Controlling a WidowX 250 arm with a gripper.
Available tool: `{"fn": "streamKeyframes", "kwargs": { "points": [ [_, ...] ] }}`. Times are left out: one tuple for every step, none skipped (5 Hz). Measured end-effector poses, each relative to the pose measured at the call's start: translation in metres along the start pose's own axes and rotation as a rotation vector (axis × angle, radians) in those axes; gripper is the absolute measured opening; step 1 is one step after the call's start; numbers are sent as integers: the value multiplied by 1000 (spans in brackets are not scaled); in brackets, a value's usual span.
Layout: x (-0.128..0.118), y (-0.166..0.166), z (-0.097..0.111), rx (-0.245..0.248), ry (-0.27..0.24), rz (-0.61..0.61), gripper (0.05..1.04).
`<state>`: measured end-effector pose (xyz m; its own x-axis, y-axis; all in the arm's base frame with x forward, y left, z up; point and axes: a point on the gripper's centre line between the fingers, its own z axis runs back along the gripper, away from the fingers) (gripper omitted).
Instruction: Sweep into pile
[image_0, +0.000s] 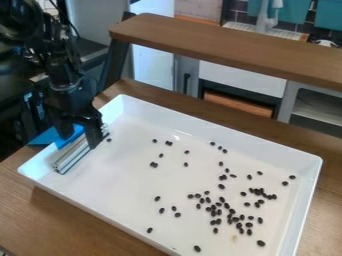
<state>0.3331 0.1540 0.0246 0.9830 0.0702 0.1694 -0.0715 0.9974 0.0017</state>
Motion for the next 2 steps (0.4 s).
{"fn": "streamKeyframes", "kwargs": {
  "points": [
    [3, 0, -1, 55, 1, 25, 1001],
    [0, 2, -7, 66, 30, 37, 1000]
  ]
}}
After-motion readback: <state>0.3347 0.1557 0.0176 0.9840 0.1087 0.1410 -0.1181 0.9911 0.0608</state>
